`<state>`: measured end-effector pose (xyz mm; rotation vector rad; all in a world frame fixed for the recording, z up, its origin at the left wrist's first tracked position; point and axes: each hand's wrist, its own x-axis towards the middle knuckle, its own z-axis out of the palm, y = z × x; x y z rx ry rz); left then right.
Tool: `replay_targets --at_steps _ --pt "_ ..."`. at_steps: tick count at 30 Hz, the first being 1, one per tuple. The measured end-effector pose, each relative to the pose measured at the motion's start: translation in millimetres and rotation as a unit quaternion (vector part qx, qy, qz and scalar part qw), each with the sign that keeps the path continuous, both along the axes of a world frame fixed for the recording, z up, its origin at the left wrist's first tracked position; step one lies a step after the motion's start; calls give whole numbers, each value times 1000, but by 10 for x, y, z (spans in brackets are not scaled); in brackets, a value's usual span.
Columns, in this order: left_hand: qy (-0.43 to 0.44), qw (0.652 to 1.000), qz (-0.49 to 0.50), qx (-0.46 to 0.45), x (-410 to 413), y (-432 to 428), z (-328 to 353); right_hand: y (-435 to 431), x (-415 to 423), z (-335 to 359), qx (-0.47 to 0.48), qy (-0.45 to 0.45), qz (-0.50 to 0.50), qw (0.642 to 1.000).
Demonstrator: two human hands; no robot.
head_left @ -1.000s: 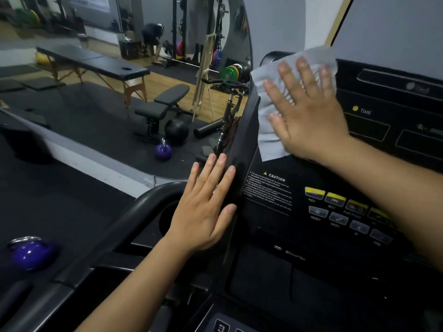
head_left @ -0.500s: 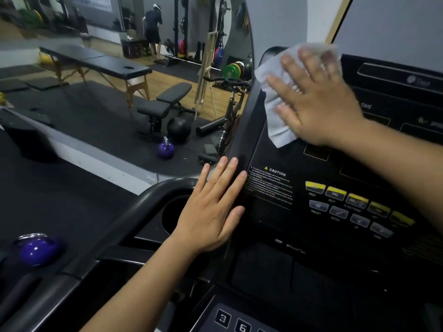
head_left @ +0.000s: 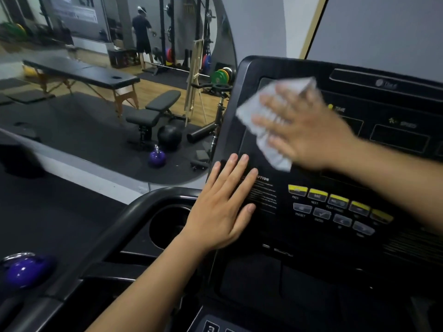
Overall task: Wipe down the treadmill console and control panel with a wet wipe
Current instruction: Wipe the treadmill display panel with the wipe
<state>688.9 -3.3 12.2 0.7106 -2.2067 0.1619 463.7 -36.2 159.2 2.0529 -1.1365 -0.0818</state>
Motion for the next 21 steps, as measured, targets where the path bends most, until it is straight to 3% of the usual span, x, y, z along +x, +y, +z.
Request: replay_targets --at_steps 2,5,10,14,18,21 --pt "0 1000 6 28 -110 4 -64 -118 -12 227 -28 -31 -41 998" --pt "18 998 22 52 -227 1 -169 -75 123 27 -67 -60 -69 994" --pt "21 999 17 25 -216 -64 -222 550 94 -750 15 -19 -5 1000" --pt "33 999 17 31 -232 -50 -200 462 -294 -276 26 29 -16 999" --pt "34 999 16 37 -234 -38 -214 40 -302 397 -55 -67 -156 984" --pt "83 995 -10 62 -231 -17 -197 -21 72 147 -71 -81 -146 983"
